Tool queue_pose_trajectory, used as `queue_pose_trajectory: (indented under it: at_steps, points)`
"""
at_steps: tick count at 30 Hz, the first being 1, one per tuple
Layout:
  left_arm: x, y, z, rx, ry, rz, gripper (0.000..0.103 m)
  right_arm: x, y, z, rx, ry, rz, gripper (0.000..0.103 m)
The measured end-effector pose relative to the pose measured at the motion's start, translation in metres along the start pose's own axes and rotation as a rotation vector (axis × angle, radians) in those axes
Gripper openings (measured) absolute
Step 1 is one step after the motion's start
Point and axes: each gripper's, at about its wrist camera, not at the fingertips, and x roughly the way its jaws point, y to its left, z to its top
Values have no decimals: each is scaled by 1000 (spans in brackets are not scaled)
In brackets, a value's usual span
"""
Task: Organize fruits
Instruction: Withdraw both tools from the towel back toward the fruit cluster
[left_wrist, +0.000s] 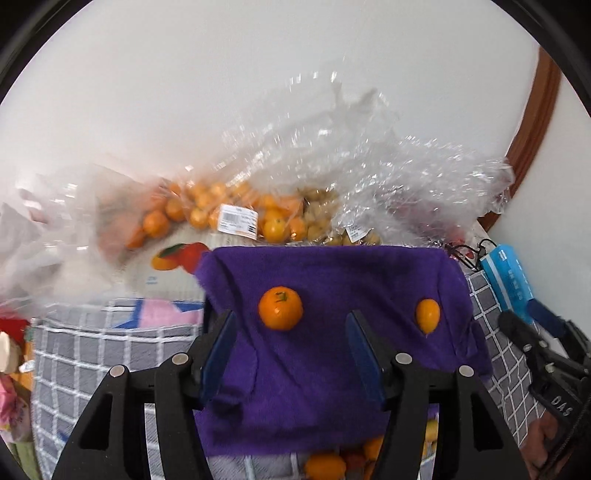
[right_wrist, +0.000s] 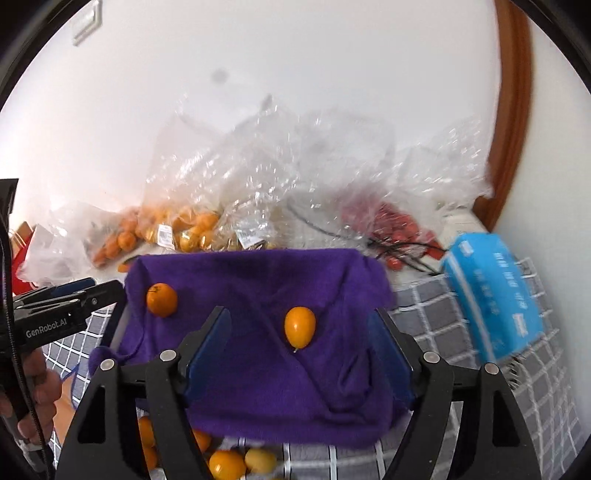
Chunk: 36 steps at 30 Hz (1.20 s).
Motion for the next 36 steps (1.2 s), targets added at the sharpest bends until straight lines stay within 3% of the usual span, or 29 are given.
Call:
queue_pose_trajectory:
  at_steps: [10, 17, 23, 28, 32, 36]
  points:
    - [-64, 10, -31, -21, -45, -19, 59, -68, 5, -33, -20, -45, -12, 77]
    - [-84, 22, -61, -45, -40, -13, 59, -72, 2, -68, -8, 22, 2, 77]
    - [-91, 30, -85, -71, -37, -11, 59, -74, 4, -96, -35, 28, -1, 76]
    - [-91, 33, -103, -82, -35, 4, 59, -65, 2, -115, -39, 48, 18, 66]
    - [-79, 38, -116, -86, -10, 16, 59, -45, 6, -131, -62, 103, 37, 49]
    - [-65, 42, -126, -92, 25, 16, 59, -26, 10, -142, -80, 137, 46, 46]
